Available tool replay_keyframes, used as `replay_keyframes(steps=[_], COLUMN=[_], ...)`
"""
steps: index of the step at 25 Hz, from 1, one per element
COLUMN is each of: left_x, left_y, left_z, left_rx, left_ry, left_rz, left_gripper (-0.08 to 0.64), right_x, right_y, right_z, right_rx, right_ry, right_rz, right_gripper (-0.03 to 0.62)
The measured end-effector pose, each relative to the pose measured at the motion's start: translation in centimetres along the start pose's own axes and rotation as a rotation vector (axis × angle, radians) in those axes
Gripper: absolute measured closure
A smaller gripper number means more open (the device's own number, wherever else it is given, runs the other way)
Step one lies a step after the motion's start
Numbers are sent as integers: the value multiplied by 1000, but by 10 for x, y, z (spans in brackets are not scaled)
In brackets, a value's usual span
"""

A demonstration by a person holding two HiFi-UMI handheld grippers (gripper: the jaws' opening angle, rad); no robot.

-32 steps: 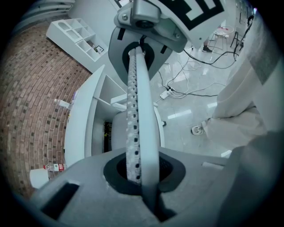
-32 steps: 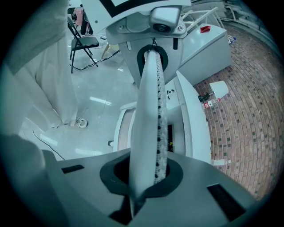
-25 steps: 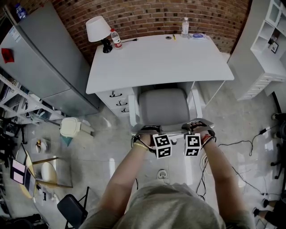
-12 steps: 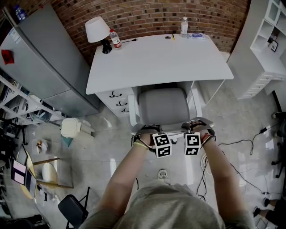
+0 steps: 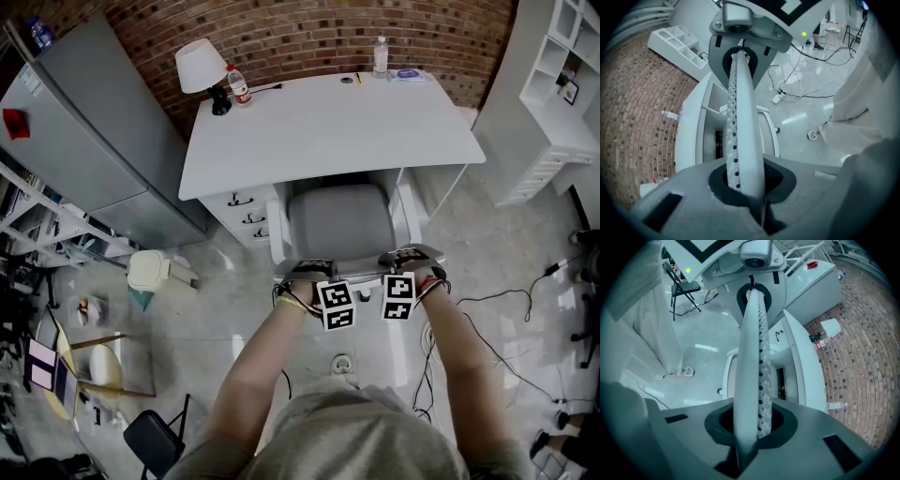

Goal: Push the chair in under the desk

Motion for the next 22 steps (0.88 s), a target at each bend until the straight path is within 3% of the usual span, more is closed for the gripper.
replay_keyframes(steps=[2,5,6,8,9,13,22], left_x=[-2,-6,-8,-12,-14,-23,-45], left_y=[0,-2,-3,-5,-6,-7,-10], left_z=[-1,4,5,8,8,9,2], left_rx=[-1,-74,-100,-125,-125,-142,-214], left_ry=[-5,14,22,21,12,-16,-68], left_rz=[-13,-38,-45,-53,-56,-71,-79], left_gripper=[545,526,486,402,383,353,336], right_x=[-1,-3,-4,-4,-5,-13,-46], right_y=[-1,0,-1,-2,-3,-8,-12], right_z=[-1,-1,-1,1,2,5,13], right_rx=[20,57,72,85,77,42,68], right_ry=[-8,-12,-20,-35,-31,23,115], right_rz=[1,-14,-19,-23,-22,-34,-92], right_gripper=[580,575,543,417,405,399,396])
Point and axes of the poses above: the fingertips, and each gripper's own axes: x forward along the fingers, z to its left, y out of its underside, the point moved 10 cm from there along -x, backward along the fingers, and after that the axes turned 10 degrees about -y, right-handed, at the moved point
